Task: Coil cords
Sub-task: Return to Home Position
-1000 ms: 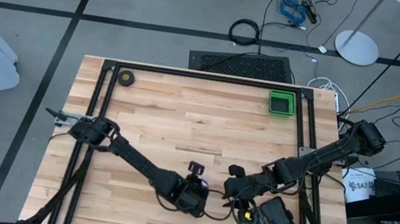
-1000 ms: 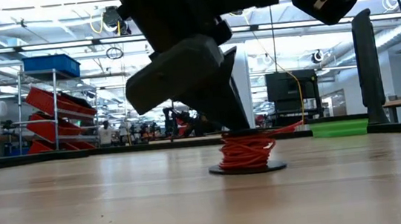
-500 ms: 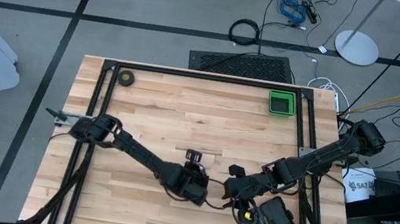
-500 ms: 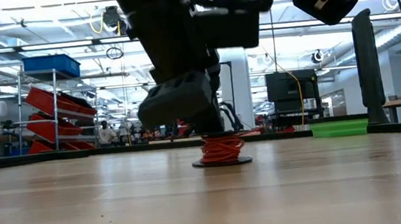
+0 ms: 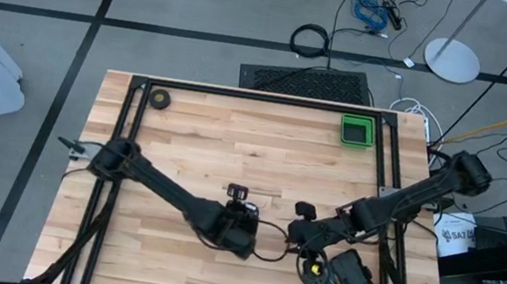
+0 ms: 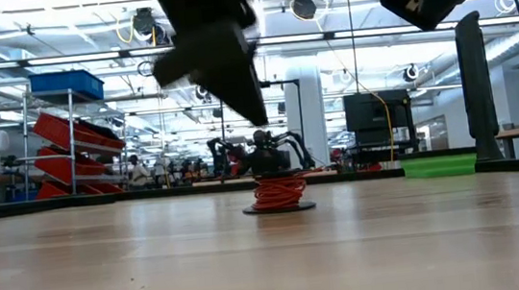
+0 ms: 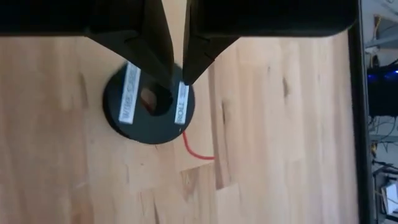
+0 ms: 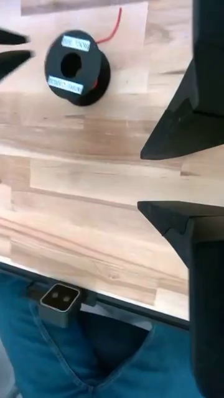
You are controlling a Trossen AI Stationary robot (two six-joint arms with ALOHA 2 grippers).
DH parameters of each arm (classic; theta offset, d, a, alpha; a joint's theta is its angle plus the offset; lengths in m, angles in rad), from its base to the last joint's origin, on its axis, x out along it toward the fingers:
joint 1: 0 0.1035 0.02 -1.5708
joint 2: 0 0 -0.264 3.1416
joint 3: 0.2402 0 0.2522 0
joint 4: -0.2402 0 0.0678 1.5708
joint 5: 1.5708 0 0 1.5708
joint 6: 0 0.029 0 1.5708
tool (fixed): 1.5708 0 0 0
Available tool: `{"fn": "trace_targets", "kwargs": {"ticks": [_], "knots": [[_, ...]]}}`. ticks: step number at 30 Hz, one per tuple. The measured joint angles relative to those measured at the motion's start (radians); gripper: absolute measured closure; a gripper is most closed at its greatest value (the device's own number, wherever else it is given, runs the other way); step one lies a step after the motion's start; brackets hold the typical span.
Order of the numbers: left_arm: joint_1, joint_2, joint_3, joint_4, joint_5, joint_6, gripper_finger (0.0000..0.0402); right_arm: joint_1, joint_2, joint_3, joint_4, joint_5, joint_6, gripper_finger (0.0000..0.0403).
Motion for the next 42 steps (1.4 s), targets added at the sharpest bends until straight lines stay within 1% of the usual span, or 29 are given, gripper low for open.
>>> {"fn": "trace_targets", "kwargs": {"ticks": [3, 9, 12, 14, 18, 20, 23, 25, 30, 34, 38, 40, 42], "knots": [[-0.025, -0.060, 0.000, -0.057, -0.001, -0.041, 0.0362, 0.000, -0.028, 0.000, -0.015, 0.023, -0.001, 0.0298], [-0.072, -0.192, 0.001, -0.178, -0.039, -0.130, 0.0364, 0.010, -0.116, 0.000, -0.092, 0.233, -0.010, 0.0298], [-0.096, -0.264, 0.001, -0.223, -0.048, -0.150, 0.0384, 0.024, -0.158, 0.000, -0.145, 0.297, -0.013, 0.0298], [-0.111, -0.313, 0.001, -0.245, -0.049, -0.169, 0.0395, 0.031, -0.182, 0.000, -0.190, 0.303, -0.015, 0.0298], [-0.151, -0.404, 0.001, -0.284, -0.067, -0.212, 0.0396, 0.055, -0.220, 0.000, -0.252, 0.307, -0.007, 0.0309], [-0.180, -0.438, 0.001, -0.307, -0.099, -0.238, 0.0398, 0.068, -0.236, 0.000, -0.279, 0.306, -0.008, 0.0328], [-0.228, -0.488, -0.018, -0.322, -0.166, -0.278, 0.0398, 0.084, -0.263, 0.000, -0.324, 0.306, 0.003, 0.0372], [-0.259, -0.522, -0.052, -0.326, -0.201, -0.310, 0.0398, 0.095, -0.280, 0.000, -0.361, 0.309, 0.005, 0.0394], [-0.331, -0.593, -0.177, -0.330, -0.278, -0.444, 0.0398, 0.120, -0.315, -0.001, -0.427, 0.377, 0.026, 0.0401], [-0.401, -0.641, -0.320, -0.310, -0.358, -0.564, 0.0398, 0.140, -0.348, -0.002, -0.442, 0.417, 0.048, 0.0402], [-0.463, -0.692, -0.478, -0.200, -0.455, -0.645, 0.0399, 0.181, -0.412, -0.054, -0.385, 0.458, 0.047, 0.0402], [-0.481, -0.715, -0.550, -0.104, -0.459, -0.641, 0.0399, 0.199, -0.460, -0.110, -0.324, 0.475, 0.038, 0.0402], [-0.489, -0.738, -0.618, 0.016, -0.457, -0.603, 0.0399, 0.209, -0.517, -0.186, -0.237, 0.487, 0.016, 0.0403]]}}
